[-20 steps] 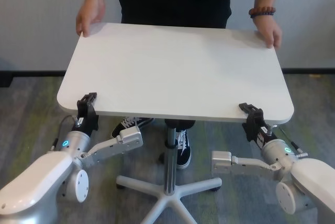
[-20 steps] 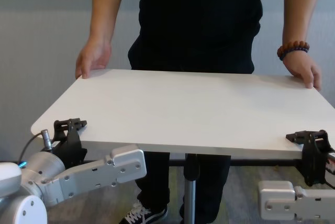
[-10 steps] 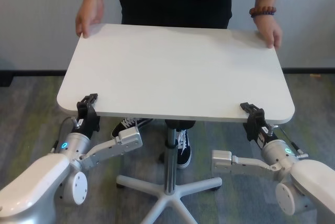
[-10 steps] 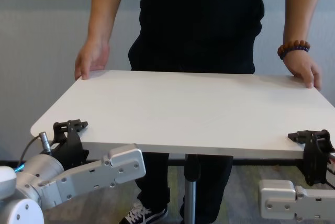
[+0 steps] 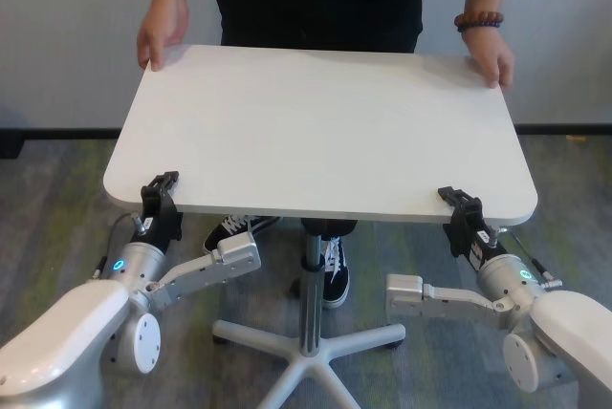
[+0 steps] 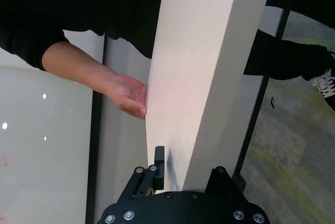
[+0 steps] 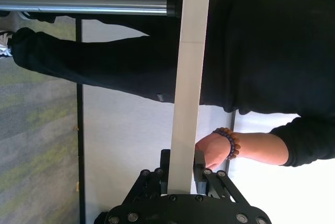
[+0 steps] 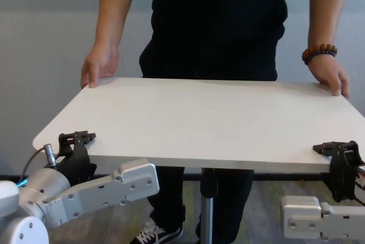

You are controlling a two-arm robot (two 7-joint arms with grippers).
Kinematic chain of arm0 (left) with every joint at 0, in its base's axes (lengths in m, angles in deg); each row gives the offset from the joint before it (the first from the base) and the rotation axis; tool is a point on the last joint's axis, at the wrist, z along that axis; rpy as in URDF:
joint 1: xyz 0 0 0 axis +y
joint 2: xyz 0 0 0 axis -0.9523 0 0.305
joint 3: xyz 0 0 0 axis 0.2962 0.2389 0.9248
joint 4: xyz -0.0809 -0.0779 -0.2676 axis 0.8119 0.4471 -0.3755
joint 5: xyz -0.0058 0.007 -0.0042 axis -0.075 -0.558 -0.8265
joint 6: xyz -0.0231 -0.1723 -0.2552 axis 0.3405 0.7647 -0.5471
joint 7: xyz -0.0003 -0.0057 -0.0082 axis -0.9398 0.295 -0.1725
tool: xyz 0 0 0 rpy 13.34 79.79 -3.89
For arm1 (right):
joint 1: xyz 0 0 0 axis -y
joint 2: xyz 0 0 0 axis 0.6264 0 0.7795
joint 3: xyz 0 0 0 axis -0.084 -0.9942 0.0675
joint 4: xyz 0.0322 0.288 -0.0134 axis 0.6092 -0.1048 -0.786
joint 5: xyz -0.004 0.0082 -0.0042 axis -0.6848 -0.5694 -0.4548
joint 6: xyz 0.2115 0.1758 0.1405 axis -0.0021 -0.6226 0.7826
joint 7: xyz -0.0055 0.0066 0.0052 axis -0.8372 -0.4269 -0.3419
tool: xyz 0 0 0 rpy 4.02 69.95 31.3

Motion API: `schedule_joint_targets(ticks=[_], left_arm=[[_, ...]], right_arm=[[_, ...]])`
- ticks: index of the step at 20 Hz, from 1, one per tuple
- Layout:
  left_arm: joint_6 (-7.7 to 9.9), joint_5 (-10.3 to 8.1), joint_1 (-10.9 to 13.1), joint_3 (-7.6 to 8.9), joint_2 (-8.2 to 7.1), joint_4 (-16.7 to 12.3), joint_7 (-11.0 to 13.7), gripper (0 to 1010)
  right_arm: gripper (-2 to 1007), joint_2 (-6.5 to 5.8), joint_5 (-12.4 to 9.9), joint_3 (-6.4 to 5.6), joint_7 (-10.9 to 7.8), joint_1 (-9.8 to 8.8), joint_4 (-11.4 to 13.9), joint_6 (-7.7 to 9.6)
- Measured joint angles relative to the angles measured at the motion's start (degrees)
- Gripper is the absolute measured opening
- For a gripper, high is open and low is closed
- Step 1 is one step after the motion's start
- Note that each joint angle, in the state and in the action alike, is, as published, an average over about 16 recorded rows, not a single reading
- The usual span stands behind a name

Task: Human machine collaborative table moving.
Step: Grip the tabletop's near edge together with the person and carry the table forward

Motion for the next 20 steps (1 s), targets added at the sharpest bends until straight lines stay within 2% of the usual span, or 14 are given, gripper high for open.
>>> schedule_joint_targets(ticks=[5,10,15,20], left_arm=[[0.18,0.14,-0.01,-0.06,0.01,0.0,0.1,338],[0.31,0.23,-0.03,-0.1,0.02,0.0,0.16,402],[0.41,0.31,-0.03,-0.13,0.03,0.0,0.22,521],[0.48,0.37,-0.05,-0.15,0.04,0.0,0.26,681]], right_arm=[[243,-0.01,0.06,0.05,-0.12,0.02,0.02,0.02],[257,-0.02,0.11,0.09,-0.22,0.04,0.04,0.05],[318,-0.04,0.15,0.13,-0.31,0.06,0.05,0.07],[429,-0.05,0.19,0.16,-0.39,0.07,0.06,0.08]])
